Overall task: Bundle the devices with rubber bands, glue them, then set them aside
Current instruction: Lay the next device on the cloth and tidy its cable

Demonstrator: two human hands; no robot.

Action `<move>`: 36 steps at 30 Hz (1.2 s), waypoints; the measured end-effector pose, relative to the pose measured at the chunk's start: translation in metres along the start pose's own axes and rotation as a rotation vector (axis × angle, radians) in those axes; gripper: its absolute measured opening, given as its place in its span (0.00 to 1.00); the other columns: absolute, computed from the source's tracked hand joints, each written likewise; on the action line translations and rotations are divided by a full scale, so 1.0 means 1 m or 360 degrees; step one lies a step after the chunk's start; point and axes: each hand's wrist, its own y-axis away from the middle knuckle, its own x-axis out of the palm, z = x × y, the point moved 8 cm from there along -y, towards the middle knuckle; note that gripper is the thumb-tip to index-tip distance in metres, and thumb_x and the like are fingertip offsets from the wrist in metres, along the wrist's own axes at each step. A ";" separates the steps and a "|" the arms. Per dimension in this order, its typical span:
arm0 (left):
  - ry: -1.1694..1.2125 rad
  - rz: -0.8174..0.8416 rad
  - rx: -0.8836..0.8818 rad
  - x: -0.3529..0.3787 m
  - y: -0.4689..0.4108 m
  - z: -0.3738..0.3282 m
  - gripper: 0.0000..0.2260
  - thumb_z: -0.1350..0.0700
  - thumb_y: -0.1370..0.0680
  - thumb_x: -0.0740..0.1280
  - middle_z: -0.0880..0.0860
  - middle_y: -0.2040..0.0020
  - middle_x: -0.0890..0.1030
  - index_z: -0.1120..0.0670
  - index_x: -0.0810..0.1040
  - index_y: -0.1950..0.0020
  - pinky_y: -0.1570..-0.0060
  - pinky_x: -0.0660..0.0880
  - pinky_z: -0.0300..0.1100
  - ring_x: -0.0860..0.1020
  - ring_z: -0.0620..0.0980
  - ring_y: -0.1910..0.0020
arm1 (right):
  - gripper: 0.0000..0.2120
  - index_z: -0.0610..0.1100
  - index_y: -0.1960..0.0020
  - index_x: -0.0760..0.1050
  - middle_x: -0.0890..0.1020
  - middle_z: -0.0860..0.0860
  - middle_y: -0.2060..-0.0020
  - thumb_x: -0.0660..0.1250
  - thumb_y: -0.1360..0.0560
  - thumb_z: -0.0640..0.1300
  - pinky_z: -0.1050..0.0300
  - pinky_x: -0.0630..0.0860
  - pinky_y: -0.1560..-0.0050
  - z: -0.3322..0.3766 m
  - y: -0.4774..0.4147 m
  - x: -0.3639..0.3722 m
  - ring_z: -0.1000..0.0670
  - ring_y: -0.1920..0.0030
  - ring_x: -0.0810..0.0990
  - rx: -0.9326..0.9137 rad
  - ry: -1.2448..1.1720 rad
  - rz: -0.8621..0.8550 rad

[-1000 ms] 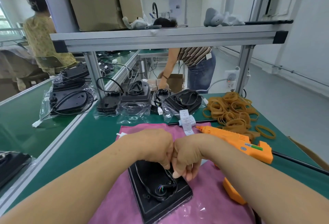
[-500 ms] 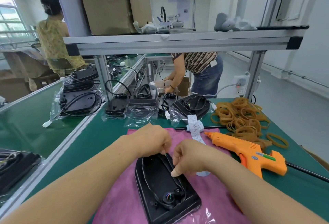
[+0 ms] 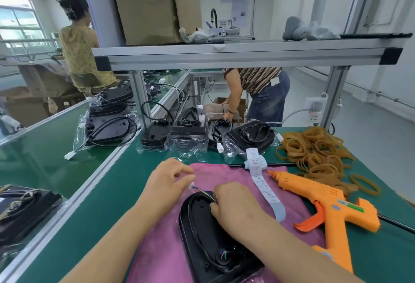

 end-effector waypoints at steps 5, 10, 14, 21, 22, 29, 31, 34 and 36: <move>0.0075 0.0055 0.0033 0.010 0.019 0.010 0.05 0.55 0.25 0.74 0.41 0.49 0.78 0.45 0.83 0.52 0.46 0.69 0.31 0.74 0.37 0.45 | 0.07 0.44 0.52 0.76 0.80 0.41 0.45 0.59 0.21 0.42 0.53 0.60 0.60 0.010 -0.001 0.001 0.39 0.46 0.78 -0.0078 0.0091 0.0030; 0.0384 0.0007 0.0007 0.010 0.020 0.022 0.12 0.58 0.25 0.74 0.39 0.46 0.80 0.40 0.81 0.52 0.48 0.69 0.23 0.77 0.33 0.45 | 0.10 0.44 0.44 0.74 0.80 0.44 0.44 0.57 0.20 0.44 0.50 0.68 0.53 0.004 0.001 0.010 0.41 0.45 0.77 -0.0094 -0.0094 -0.0095; 0.0679 0.0088 -0.0075 0.020 0.004 0.017 0.14 0.63 0.24 0.72 0.45 0.44 0.81 0.42 0.82 0.51 0.43 0.74 0.32 0.79 0.36 0.46 | 0.18 0.47 0.31 0.65 0.82 0.46 0.47 0.58 0.20 0.46 0.48 0.73 0.48 -0.005 0.002 0.015 0.41 0.44 0.79 -0.0058 -0.0401 -0.0146; 0.0565 0.0641 0.0006 0.062 -0.015 -0.013 0.14 0.69 0.22 0.65 0.49 0.49 0.84 0.51 0.82 0.48 0.43 0.77 0.36 0.82 0.41 0.48 | 0.25 0.54 0.33 0.66 0.79 0.56 0.57 0.61 0.29 0.41 0.52 0.75 0.53 -0.009 0.004 0.018 0.50 0.55 0.77 -0.0045 -0.0760 -0.0067; 0.0501 0.0713 0.0030 0.068 -0.015 -0.015 0.16 0.71 0.22 0.64 0.46 0.53 0.84 0.49 0.81 0.51 0.47 0.77 0.35 0.81 0.38 0.53 | 0.26 0.54 0.34 0.67 0.78 0.57 0.58 0.61 0.30 0.40 0.53 0.75 0.53 -0.008 0.004 0.018 0.52 0.57 0.77 -0.0048 -0.0813 -0.0062; 0.0307 0.0647 0.0018 0.076 -0.016 0.000 0.12 0.64 0.21 0.65 0.45 0.49 0.84 0.47 0.83 0.50 0.43 0.74 0.34 0.81 0.44 0.47 | 0.19 0.53 0.47 0.70 0.74 0.55 0.48 0.74 0.32 0.41 0.64 0.70 0.51 -0.030 0.000 0.020 0.55 0.50 0.74 0.0178 -0.1110 -0.0190; 0.0407 0.0403 -0.0077 0.061 -0.017 0.007 0.13 0.60 0.20 0.65 0.39 0.48 0.82 0.41 0.81 0.52 0.48 0.69 0.23 0.78 0.33 0.47 | 0.17 0.53 0.54 0.70 0.76 0.53 0.51 0.78 0.34 0.47 0.62 0.70 0.56 -0.043 0.002 0.029 0.55 0.55 0.74 0.0337 -0.1166 -0.0134; 0.0534 0.0180 -0.0193 0.042 -0.017 0.017 0.14 0.59 0.19 0.64 0.36 0.52 0.82 0.40 0.81 0.54 0.49 0.68 0.23 0.77 0.28 0.49 | 0.15 0.49 0.60 0.73 0.79 0.51 0.58 0.79 0.33 0.52 0.56 0.73 0.54 -0.048 0.005 0.035 0.54 0.60 0.75 0.0394 -0.1309 -0.0080; 0.0546 0.0147 -0.0213 0.035 -0.014 0.018 0.13 0.58 0.19 0.65 0.35 0.52 0.83 0.40 0.82 0.54 0.48 0.69 0.26 0.77 0.28 0.49 | 0.14 0.47 0.63 0.74 0.78 0.54 0.65 0.77 0.31 0.52 0.54 0.74 0.56 -0.048 0.007 0.033 0.55 0.64 0.74 0.0389 -0.1345 -0.0102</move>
